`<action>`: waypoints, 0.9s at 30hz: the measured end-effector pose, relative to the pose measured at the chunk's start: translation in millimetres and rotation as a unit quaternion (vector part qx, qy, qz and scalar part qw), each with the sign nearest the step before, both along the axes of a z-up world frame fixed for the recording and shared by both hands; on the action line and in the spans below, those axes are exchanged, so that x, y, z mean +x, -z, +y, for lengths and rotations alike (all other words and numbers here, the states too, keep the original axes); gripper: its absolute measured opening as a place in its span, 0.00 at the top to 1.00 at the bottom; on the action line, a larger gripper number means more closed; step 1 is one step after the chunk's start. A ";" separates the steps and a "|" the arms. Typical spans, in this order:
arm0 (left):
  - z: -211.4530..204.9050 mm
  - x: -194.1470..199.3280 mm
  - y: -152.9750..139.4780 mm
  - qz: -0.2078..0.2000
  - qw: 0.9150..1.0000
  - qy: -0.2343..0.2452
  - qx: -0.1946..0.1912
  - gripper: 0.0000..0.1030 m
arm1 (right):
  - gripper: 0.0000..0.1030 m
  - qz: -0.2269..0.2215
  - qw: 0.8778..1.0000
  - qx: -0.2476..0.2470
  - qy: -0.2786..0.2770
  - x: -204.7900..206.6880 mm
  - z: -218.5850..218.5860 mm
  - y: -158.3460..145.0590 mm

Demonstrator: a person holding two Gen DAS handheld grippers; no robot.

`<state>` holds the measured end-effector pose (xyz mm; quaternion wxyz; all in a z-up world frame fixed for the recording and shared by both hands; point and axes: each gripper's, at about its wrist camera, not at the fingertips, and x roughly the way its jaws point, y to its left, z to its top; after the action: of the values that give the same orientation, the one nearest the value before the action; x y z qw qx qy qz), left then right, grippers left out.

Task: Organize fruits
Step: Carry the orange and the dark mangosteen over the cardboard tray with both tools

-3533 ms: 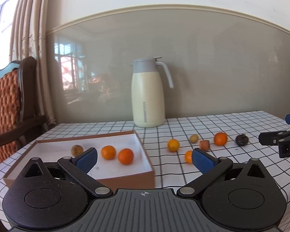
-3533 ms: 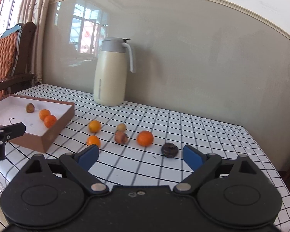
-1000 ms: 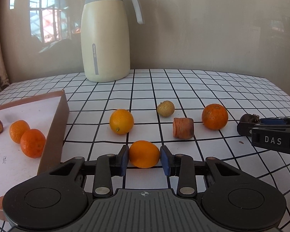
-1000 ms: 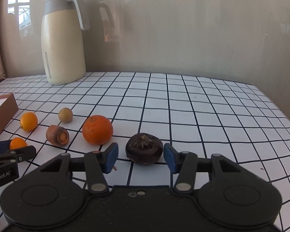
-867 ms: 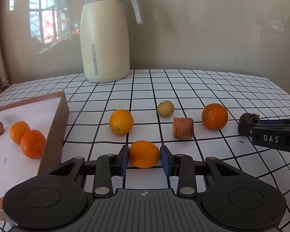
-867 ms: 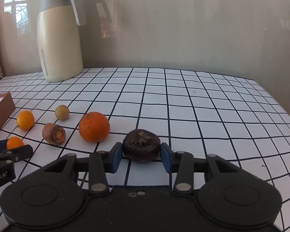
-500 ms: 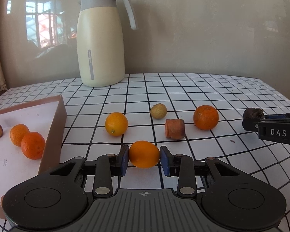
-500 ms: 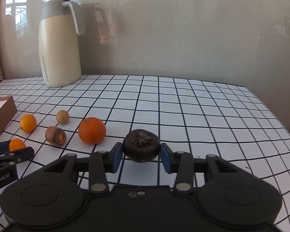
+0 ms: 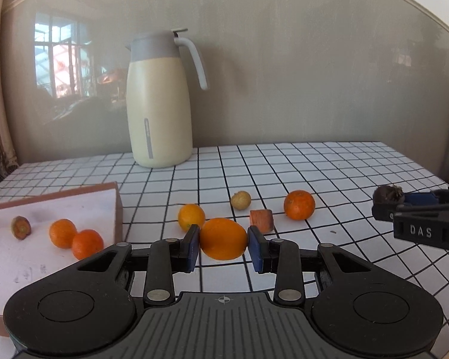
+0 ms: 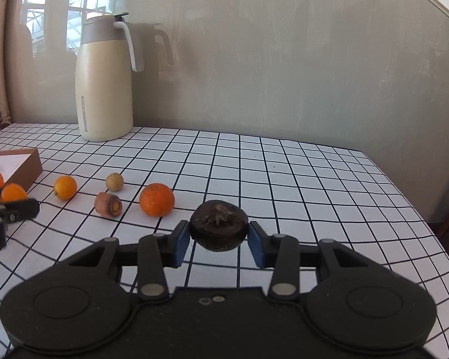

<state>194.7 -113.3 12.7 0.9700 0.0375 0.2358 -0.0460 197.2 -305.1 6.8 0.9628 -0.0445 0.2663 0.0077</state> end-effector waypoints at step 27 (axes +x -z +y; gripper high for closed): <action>72.1 -44.2 -34.4 -0.045 0.998 -0.033 0.002 0.66 | 0.67 -0.054 0.995 0.014 -0.078 -27.3 77.6 -42.9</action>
<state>150.5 -41.2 47.0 0.9805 0.0340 0.1930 -0.0117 169.9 -227.4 49.7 0.9727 -0.0524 0.2097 0.0840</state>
